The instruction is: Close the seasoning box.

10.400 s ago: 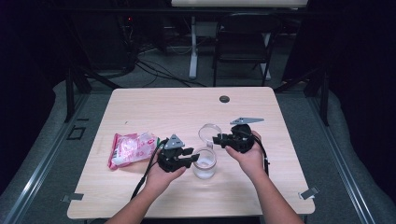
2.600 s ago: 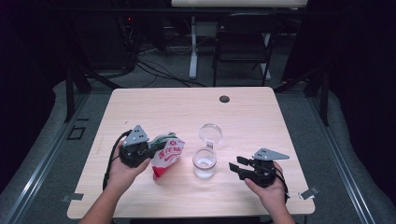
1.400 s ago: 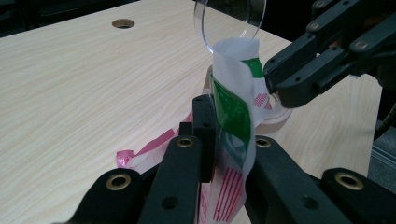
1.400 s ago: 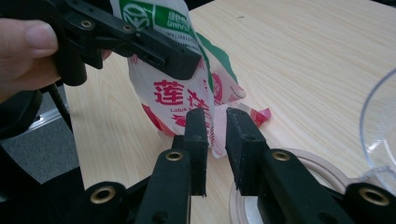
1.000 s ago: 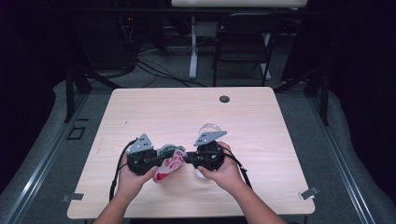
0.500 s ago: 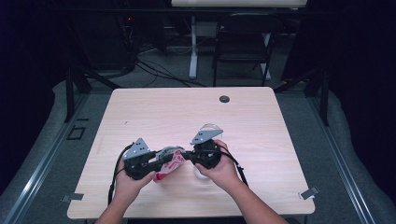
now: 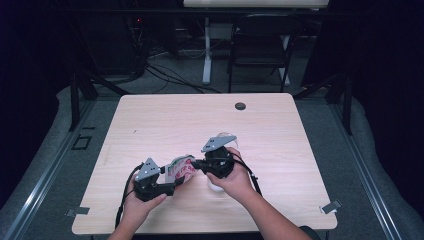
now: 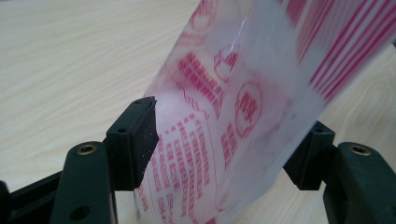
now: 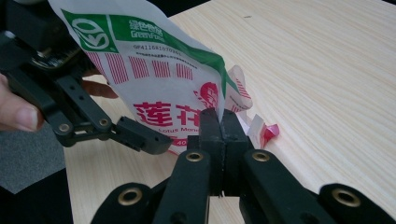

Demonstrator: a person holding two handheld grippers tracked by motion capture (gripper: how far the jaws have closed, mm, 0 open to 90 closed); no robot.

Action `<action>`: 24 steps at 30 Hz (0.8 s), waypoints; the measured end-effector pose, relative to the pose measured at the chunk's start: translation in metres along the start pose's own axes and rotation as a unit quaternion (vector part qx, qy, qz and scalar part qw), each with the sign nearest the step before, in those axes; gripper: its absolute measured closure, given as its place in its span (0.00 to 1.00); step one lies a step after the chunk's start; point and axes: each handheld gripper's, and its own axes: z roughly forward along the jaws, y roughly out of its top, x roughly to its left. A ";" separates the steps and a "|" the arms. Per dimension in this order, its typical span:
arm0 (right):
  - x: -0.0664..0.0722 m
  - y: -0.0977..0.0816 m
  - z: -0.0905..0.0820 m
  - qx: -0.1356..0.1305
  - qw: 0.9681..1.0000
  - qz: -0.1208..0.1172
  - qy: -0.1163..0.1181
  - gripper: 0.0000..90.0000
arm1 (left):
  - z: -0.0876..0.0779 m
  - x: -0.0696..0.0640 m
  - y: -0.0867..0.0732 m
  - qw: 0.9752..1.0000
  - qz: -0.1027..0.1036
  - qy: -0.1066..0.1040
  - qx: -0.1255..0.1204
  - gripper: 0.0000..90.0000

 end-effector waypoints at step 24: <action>0.000 0.000 0.000 -0.003 1.000 0.001 0.004 1.00 | 0.027 0.015 -0.023 0.999 -0.025 0.025 0.040 0.32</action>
